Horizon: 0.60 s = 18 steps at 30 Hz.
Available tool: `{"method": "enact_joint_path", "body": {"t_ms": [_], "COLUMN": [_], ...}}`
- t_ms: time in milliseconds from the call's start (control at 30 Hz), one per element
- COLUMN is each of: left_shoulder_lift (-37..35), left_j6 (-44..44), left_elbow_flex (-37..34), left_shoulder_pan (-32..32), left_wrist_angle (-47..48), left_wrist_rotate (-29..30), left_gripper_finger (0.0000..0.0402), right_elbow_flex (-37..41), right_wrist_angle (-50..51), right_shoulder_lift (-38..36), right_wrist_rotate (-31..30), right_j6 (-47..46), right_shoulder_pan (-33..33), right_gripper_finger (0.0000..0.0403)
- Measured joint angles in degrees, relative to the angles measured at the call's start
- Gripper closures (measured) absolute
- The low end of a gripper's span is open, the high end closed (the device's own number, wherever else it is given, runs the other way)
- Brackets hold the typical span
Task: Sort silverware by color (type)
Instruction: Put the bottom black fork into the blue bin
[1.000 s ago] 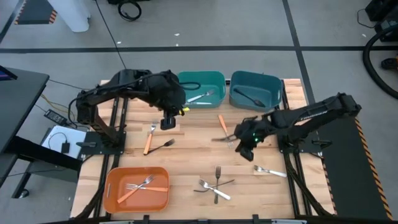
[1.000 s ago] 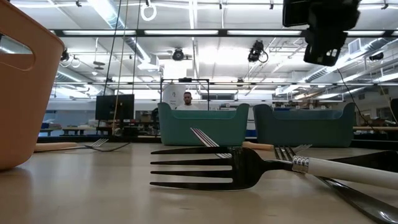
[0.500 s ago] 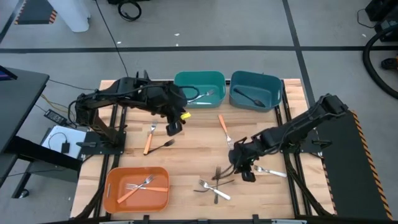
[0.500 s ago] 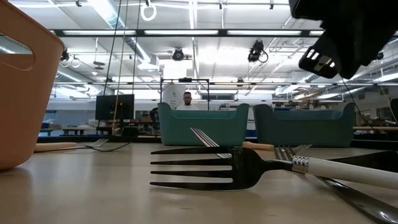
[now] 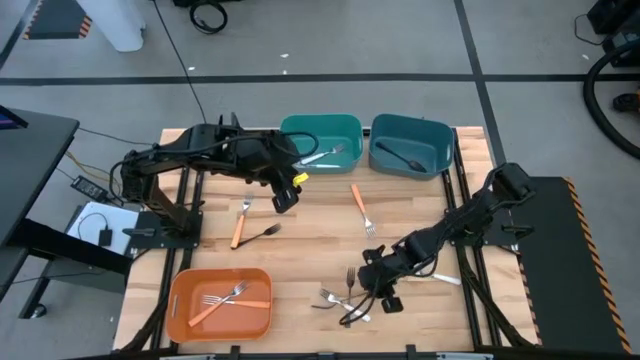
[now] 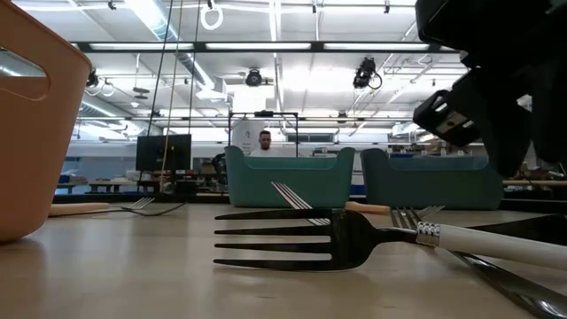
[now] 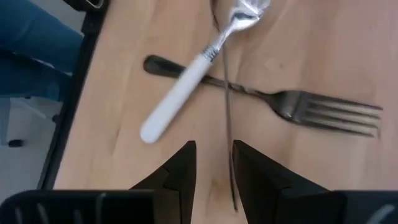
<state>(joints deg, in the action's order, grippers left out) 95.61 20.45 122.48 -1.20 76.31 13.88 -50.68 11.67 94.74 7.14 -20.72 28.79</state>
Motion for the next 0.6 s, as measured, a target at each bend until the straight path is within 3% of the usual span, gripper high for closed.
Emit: {"method": "enact_joint_path", "body": {"t_ms": [233,367,600], "left_shoulder_lift": [0.00,0.00,0.00], "left_j6": [-0.01,-0.05,-0.03], "left_elbow_flex": [0.00,0.00,0.00], "left_shoulder_pan": [-0.02,0.01,0.01], "left_wrist_angle": [-0.94,-1.51,-1.36], "left_wrist_rotate": [0.06,0.06,0.06], "left_gripper_finger": [0.0308,0.0308,0.0308], "right_elbow_flex": [0.01,0.02,-0.28], "right_wrist_angle": [-0.21,-0.12,-1.34], "right_shoulder_lift": [2.53,4.95,9.14], "right_wrist_rotate": [0.15,-2.92,-1.93], "right_j6": [0.96,1.56,-2.25], "right_shoulder_pan": [0.59,0.88,1.10], "right_gripper_finger": [0.0292,0.0292,0.0295]}}
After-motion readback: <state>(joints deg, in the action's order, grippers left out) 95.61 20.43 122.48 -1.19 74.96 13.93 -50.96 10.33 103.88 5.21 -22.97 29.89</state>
